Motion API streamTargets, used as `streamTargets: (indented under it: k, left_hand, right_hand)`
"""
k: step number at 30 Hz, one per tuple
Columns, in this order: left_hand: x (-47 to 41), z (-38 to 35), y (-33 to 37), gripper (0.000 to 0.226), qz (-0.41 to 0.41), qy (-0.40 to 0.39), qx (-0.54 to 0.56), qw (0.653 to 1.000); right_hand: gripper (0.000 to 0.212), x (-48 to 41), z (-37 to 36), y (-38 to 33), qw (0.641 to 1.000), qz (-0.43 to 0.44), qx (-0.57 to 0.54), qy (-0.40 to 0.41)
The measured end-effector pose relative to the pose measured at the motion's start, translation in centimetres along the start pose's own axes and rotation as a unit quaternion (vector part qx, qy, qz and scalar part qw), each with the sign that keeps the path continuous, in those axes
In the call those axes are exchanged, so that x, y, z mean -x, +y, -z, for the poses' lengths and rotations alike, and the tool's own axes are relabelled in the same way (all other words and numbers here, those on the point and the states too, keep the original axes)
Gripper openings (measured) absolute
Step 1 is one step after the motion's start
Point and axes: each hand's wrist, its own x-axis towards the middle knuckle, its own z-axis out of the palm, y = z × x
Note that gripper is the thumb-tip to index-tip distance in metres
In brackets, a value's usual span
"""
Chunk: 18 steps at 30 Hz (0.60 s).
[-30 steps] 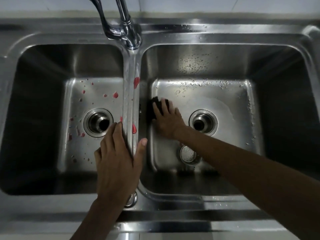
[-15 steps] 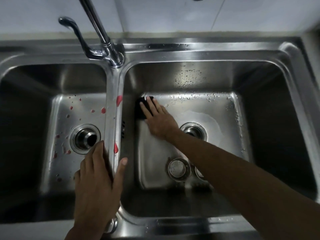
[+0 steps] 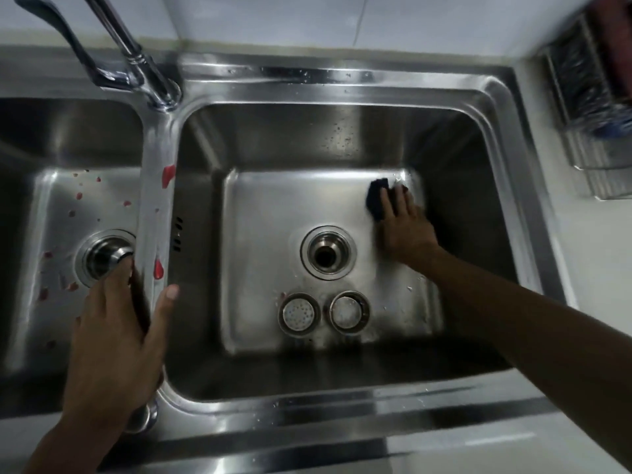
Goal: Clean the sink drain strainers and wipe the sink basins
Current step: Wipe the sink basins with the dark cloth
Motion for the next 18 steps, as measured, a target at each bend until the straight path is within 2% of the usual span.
streamTargets:
  k: [3, 7, 10, 12, 13, 16, 18]
  left_hand:
    - [-0.3, 0.2, -0.1, 0.08, -0.01, -0.012, 0.026, 1.0]
    - [-0.3, 0.0, -0.4, 0.079, -0.012, -0.005, 0.047, 0.999]
    - [-0.2, -0.3, -0.6, 0.075, -0.014, 0.006, 0.038, 0.999]
    - [-0.2, -0.5, -0.5, 0.069, -0.025, 0.022, 0.025, 0.999]
    - [-0.3, -0.5, -0.5, 0.068, -0.031, 0.027, 0.02, 0.999]
    - [-0.3, -0.8, -0.6, 0.067, -0.044, 0.037, 0.014, 0.998]
    - [-0.3, -0.8, -0.8, 0.067, -0.046, 0.043, 0.005, 0.998]
  right_hand:
    - [0.065, 4.2, -1.0, 2.0, 0.997, -0.008, 0.059, -0.054]
    - [0.066, 10.6, -1.7, 0.8, 0.981, 0.022, 0.112, -0.156]
    - [0.078, 12.0, -1.1, 0.1, 0.981, 0.069, 0.096, -0.152]
    - [0.082, 10.9, -0.4, -0.2, 0.978, 0.146, 0.077, -0.126]
    - [0.078, 10.3, 0.0, -0.5, 0.969, 0.2, 0.075, -0.121]
    - [0.067, 8.7, 0.7, -2.1, 0.924, 0.357, 0.087, -0.104]
    - [0.065, 8.3, 0.7, -3.2, 0.896, 0.423, 0.093, -0.095]
